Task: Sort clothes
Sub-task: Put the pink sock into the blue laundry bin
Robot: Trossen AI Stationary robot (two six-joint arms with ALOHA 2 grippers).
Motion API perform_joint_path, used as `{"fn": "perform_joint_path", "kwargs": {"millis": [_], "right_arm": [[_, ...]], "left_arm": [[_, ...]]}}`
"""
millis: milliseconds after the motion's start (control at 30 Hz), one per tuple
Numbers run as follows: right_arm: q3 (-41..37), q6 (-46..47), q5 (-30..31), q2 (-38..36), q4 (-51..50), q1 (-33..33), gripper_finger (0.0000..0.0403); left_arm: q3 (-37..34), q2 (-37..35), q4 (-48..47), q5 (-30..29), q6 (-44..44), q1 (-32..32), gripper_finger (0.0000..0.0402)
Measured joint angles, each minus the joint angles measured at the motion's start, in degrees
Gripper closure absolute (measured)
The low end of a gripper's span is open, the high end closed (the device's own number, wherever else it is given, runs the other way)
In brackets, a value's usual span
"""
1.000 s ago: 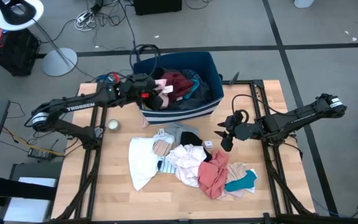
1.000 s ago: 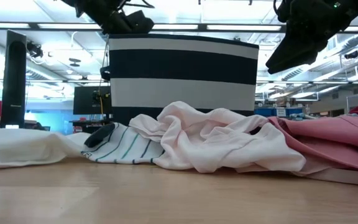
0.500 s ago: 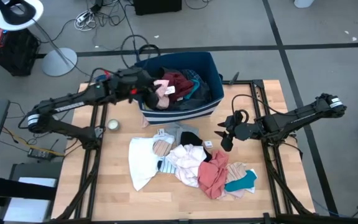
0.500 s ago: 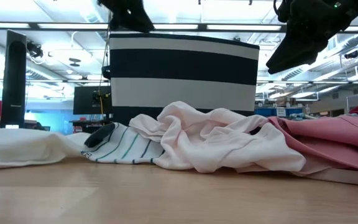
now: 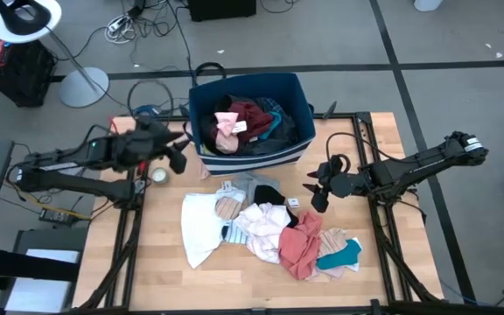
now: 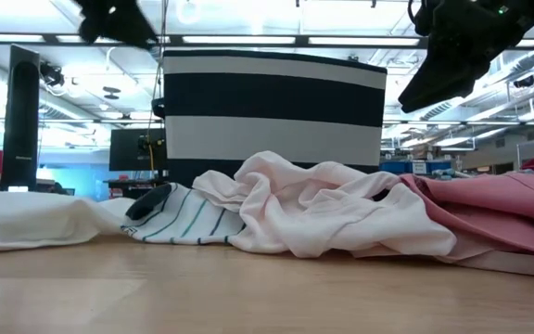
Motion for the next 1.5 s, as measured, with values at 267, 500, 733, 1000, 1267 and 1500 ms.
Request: {"fn": "perform_joint_path", "kwargs": {"millis": [267, 500, 733, 1000, 1267, 1500], "right_arm": [[0.0, 0.1, 0.0, 0.0, -0.1, 0.0, 0.0218], [0.0, 0.9, 0.3, 0.0, -0.1, 0.0, 0.0218], [0.0, 1.0, 0.3, 0.0, -0.2, 0.0, 0.0218], [0.0, 1.0, 0.3, 0.0, -0.3, 0.0, 0.0218], [0.0, 1.1, 0.3, 0.0, -0.3, 0.0, 0.0218], [0.0, 1.1, 0.3, 0.0, -0.3, 0.0, 0.0218]], "left_arm": [[-16.0, -2.5, 6.7, -3.9, -17.2, -3.9, 0.0245], [-28.4, 4.0, 22.4, -5.0, -25.1, -2.5, 0.0245], [-33.4, 12.7, 30.2, -2.7, -28.2, 1.7, 0.0245], [-33.4, 24.4, 38.6, 4.2, -24.9, 7.1, 0.0245], [-33.4, 34.4, 45.9, 9.9, -23.0, 10.8, 0.0245], [-33.1, 36.4, 45.8, 10.7, -21.6, 11.2, 0.0352]]}}
